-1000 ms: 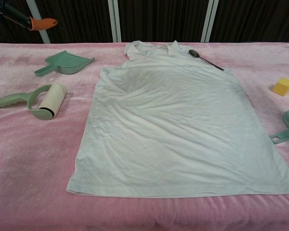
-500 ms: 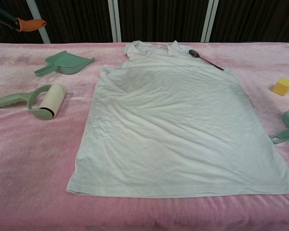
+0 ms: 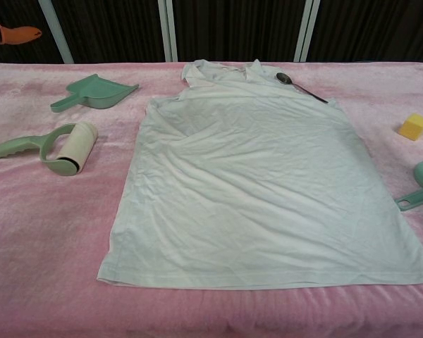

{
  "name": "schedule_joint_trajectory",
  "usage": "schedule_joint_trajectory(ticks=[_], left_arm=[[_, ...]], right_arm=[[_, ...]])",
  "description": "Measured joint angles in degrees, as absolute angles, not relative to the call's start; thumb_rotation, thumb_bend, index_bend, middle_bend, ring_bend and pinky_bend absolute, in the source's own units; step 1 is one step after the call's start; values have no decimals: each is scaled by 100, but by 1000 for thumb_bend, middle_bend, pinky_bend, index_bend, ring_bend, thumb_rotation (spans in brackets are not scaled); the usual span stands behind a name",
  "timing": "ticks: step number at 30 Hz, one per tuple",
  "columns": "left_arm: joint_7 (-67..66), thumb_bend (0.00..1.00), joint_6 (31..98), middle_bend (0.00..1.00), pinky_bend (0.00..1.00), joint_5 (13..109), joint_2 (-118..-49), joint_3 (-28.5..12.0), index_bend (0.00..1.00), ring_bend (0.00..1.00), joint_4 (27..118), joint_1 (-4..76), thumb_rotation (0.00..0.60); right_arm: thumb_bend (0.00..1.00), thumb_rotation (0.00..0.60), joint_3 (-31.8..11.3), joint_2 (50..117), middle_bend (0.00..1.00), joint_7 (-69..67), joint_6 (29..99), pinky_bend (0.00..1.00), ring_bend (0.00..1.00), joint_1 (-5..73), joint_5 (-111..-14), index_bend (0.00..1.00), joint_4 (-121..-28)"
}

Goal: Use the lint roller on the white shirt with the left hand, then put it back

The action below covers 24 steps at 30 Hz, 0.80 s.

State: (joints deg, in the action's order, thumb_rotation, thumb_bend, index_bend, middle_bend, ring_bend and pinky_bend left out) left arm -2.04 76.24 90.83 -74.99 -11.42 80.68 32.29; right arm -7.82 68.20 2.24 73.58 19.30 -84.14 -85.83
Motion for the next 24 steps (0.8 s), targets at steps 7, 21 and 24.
schedule_joint_trajectory(ticks=[7, 21, 24], left_arm=[[-540, 275, 7664, 138, 127, 8552, -7039, -791, 156, 47, 8039, 2513, 600], [-195, 275, 6771, 260, 256, 7916, -6986, -425, 188, 170, 7769, 2295, 600], [-129, 275, 6675, 276, 258, 7927, -7121, -440, 212, 172, 7620, 2364, 600]], right_arm=[[120, 600, -459, 6759, 79, 535, 8302, 215, 114, 1279, -8681, 33, -8759], [120, 600, -139, 7316, 79, 960, 8956, 215, 114, 644, -8832, 28, -8426], [120, 600, -216, 7342, 79, 928, 8990, 215, 114, 622, -8748, 28, -8405]])
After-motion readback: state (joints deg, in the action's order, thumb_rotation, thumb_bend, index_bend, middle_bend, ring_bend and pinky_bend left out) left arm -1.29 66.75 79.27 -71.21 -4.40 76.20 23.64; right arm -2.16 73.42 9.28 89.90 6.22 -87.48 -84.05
